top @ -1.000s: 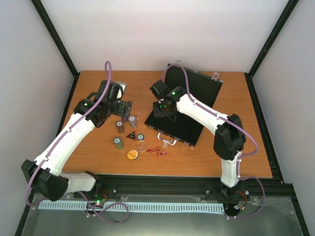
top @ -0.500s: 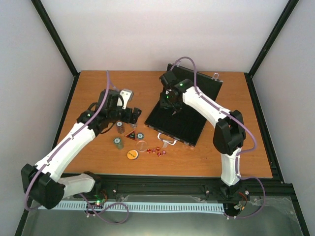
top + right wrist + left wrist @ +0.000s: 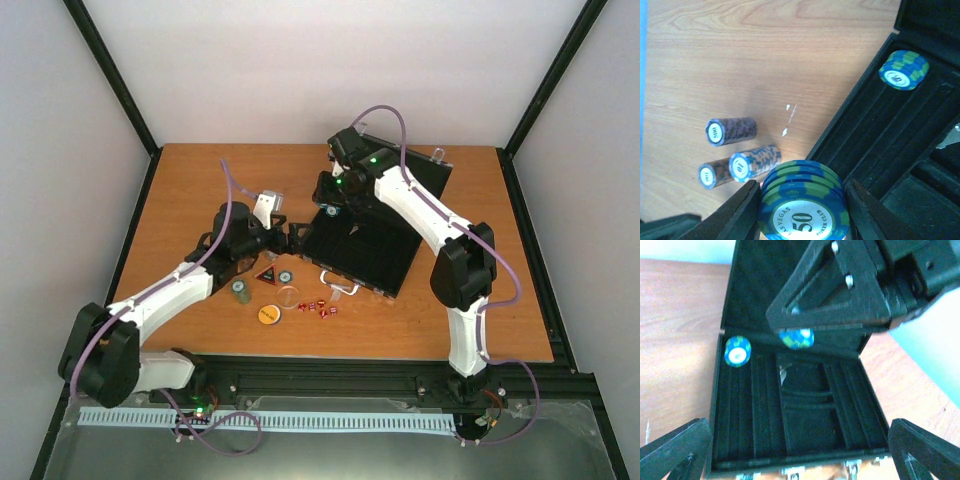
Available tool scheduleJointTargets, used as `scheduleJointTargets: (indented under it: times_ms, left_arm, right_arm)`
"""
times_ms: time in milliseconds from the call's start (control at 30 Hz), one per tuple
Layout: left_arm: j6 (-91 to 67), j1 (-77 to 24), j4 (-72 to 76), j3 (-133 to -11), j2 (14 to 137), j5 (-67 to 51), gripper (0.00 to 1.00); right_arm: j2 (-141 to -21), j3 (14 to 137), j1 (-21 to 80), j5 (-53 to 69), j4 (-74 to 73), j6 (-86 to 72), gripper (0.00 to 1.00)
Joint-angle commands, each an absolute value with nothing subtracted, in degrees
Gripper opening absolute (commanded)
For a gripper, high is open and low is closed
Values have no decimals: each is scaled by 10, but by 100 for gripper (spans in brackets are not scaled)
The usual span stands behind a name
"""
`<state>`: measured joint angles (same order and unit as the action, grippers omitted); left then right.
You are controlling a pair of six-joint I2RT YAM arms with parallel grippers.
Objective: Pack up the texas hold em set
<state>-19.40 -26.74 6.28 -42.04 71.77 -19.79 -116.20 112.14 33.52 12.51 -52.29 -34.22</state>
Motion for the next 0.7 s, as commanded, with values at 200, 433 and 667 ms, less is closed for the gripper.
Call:
scheduleJointTargets:
  times_ms: [200, 433, 667]
  left_arm:
    - [-241, -291, 355, -427, 803, -175, 100]
    - [-250, -314, 401, -434, 848, -143, 100]
    - [-253, -317, 414, -440, 871, -102, 100]
  right_arm:
    - [-1157, 1139, 335, 201, -506, -367, 3]
    - [-1154, 1146, 334, 218, -504, -368, 3]
    - [-1148, 1146, 331, 227, -513, -359, 3]
